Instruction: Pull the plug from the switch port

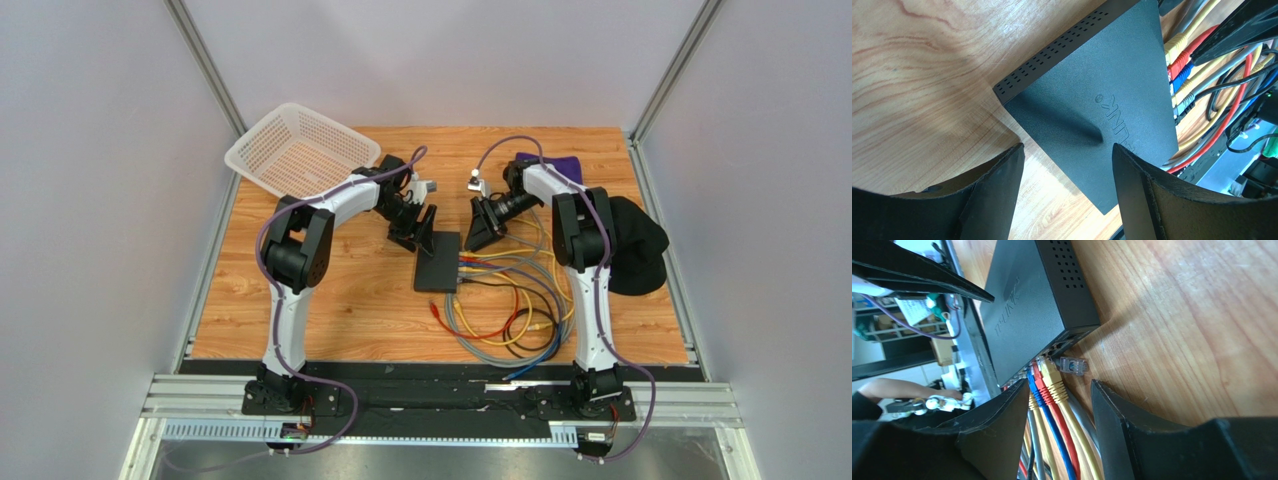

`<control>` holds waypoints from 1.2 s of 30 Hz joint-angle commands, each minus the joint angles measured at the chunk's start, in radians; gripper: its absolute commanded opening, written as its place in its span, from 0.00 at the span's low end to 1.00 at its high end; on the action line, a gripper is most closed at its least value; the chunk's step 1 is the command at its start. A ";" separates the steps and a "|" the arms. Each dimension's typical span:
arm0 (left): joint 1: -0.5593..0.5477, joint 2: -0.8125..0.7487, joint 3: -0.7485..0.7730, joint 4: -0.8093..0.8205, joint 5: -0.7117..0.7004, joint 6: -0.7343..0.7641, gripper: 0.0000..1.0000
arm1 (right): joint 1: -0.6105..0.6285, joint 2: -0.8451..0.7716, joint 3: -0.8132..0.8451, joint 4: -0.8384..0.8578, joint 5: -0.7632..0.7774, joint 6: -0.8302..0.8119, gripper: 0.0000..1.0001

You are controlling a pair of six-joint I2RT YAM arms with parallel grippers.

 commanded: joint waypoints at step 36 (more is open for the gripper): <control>-0.013 0.046 -0.024 -0.006 -0.047 0.017 0.75 | 0.050 0.121 0.106 -0.086 -0.055 0.005 0.48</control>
